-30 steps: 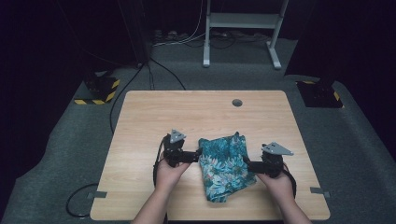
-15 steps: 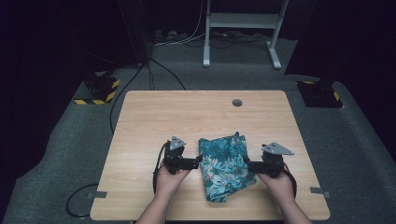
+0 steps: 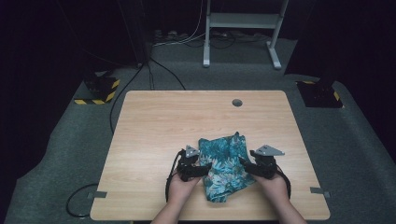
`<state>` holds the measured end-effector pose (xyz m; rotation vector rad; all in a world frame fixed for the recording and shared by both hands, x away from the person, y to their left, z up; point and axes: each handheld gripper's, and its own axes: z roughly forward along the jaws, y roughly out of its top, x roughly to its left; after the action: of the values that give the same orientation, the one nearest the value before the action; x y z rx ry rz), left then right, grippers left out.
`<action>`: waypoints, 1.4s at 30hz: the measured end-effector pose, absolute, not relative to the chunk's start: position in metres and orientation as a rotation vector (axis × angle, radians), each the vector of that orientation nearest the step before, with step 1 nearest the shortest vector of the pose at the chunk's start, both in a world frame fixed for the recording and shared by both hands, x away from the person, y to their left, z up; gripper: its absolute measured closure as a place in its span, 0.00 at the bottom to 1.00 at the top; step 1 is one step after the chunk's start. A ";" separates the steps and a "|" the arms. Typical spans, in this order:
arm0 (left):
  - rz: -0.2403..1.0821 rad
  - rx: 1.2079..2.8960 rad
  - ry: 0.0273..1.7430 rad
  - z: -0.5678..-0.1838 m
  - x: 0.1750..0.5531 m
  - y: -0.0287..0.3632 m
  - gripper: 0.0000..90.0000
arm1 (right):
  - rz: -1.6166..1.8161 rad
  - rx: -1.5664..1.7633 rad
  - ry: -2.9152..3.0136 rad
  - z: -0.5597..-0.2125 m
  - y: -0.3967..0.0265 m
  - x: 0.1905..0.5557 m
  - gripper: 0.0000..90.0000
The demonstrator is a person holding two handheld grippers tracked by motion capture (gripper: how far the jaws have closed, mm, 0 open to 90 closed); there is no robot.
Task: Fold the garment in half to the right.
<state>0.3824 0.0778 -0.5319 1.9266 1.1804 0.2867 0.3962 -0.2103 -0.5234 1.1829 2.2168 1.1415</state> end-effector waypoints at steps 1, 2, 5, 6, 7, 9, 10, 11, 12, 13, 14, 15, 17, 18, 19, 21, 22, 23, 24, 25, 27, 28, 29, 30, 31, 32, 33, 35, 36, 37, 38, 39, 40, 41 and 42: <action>0.285 1.927 1.182 -0.533 0.383 0.078 0.44 | 1.136 1.187 2.220 -0.525 -0.210 0.397 0.54; 0.285 1.930 1.179 -0.534 0.383 0.078 0.47 | 1.132 1.194 2.222 -0.526 -0.210 0.398 0.57; 0.281 1.942 1.177 -0.537 0.383 0.077 0.55 | 1.111 1.208 2.241 -0.531 -0.209 0.399 0.64; 0.283 1.944 1.178 -0.537 0.383 0.077 0.58 | 1.096 1.215 2.257 -0.533 -0.208 0.399 0.70; 0.291 1.949 1.178 -0.537 0.383 0.077 0.61 | 1.086 1.218 2.265 -0.535 -0.208 0.399 0.75; 0.309 1.971 1.168 -0.537 0.383 0.076 0.69 | 1.083 1.220 2.257 -0.536 -0.208 0.397 0.83; 0.321 1.980 1.167 -0.536 0.383 0.075 0.73 | 1.086 1.226 2.257 -0.536 -0.208 0.396 0.84; 0.325 1.986 1.167 -0.536 0.383 0.075 0.75 | 1.085 1.232 2.256 -0.536 -0.207 0.396 0.85; 0.325 1.987 1.168 -0.536 0.383 0.075 0.78 | 1.082 1.236 2.256 -0.536 -0.206 0.396 0.85; 0.323 1.990 1.168 -0.536 0.384 0.076 0.79 | 1.079 1.236 2.256 -0.536 -0.206 0.396 0.86; 0.323 1.989 1.168 -0.536 0.384 0.077 0.81 | 1.076 1.238 2.255 -0.536 -0.205 0.395 0.86; 0.325 1.992 1.165 -0.536 0.385 0.077 0.82 | 1.073 1.235 2.253 -0.536 -0.204 0.395 0.86; 0.334 1.998 1.165 -0.536 0.386 0.080 0.83 | 1.073 1.243 2.249 -0.536 -0.201 0.394 0.86; 0.340 2.001 1.170 -0.535 0.387 0.081 0.83 | 1.077 1.247 2.249 -0.537 -0.199 0.392 0.86; 0.347 2.002 1.173 -0.535 0.389 0.083 0.83 | 1.080 1.248 2.251 -0.537 -0.197 0.392 0.86; 0.356 2.002 1.190 -0.534 0.391 0.089 0.84 | 1.082 1.244 2.256 -0.537 -0.191 0.389 0.86; 0.360 2.008 1.192 -0.534 0.393 0.093 0.84 | 1.083 1.241 2.260 -0.537 -0.187 0.388 0.86; 0.364 2.008 1.198 -0.533 0.394 0.097 0.84 | 1.085 1.234 2.264 -0.537 -0.183 0.387 0.85; 0.368 2.009 1.203 -0.533 0.396 0.101 0.83 | 1.085 1.226 2.266 -0.537 -0.179 0.385 0.85; 0.372 2.014 1.210 -0.533 0.398 0.106 0.83 | 1.091 1.222 2.268 -0.537 -0.175 0.384 0.85; 0.386 2.013 1.224 -0.532 0.399 0.114 0.83 | 1.097 1.204 2.276 -0.538 -0.165 0.382 0.85; 0.387 2.006 1.235 -0.532 0.400 0.118 0.83 | 1.098 1.193 2.283 -0.538 -0.160 0.380 0.84; 0.386 2.001 1.241 -0.532 0.400 0.122 0.83 | 1.095 1.181 2.289 -0.538 -0.155 0.379 0.84; 0.385 1.996 1.246 -0.533 0.399 0.126 0.83 | 1.092 1.166 2.294 -0.538 -0.151 0.378 0.84; 0.382 1.990 1.252 -0.533 0.399 0.129 0.82 | 1.088 1.155 2.297 -0.538 -0.147 0.377 0.84; 0.374 1.978 1.258 -0.533 0.398 0.132 0.81 | 1.089 1.147 2.298 -0.538 -0.145 0.377 0.83; 0.369 1.974 1.258 -0.533 0.398 0.134 0.80 | 1.093 1.149 2.301 -0.538 -0.143 0.377 0.81; 0.361 1.954 1.243 -0.532 0.397 0.137 0.73 | 1.107 1.158 2.307 -0.537 -0.143 0.379 0.76; 0.363 1.950 1.239 -0.531 0.397 0.139 0.70 | 1.126 1.160 2.303 -0.536 -0.145 0.379 0.76; 0.364 1.946 1.235 -0.530 0.397 0.139 0.66 | 1.145 1.163 2.286 -0.533 -0.147 0.379 0.75; 0.367 1.940 1.232 -0.529 0.397 0.140 0.63 | 1.157 1.167 2.275 -0.531 -0.149 0.380 0.74; 0.369 1.932 1.228 -0.528 0.398 0.140 0.59 | 1.174 1.168 2.260 -0.528 -0.152 0.381 0.72; 0.370 1.922 1.230 -0.527 0.400 0.140 0.56 | 1.186 1.169 2.241 -0.525 -0.155 0.383 0.71; 0.362 1.903 1.235 -0.525 0.403 0.141 0.51 | 1.194 1.173 2.224 -0.522 -0.158 0.386 0.70; 0.361 1.893 1.234 -0.523 0.405 0.141 0.47 | 1.208 1.185 2.198 -0.518 -0.161 0.389 0.69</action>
<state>0.4053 0.1412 -0.5233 1.8925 1.2336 0.3607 0.3893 -0.1614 -0.5180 1.1847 2.1984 1.2081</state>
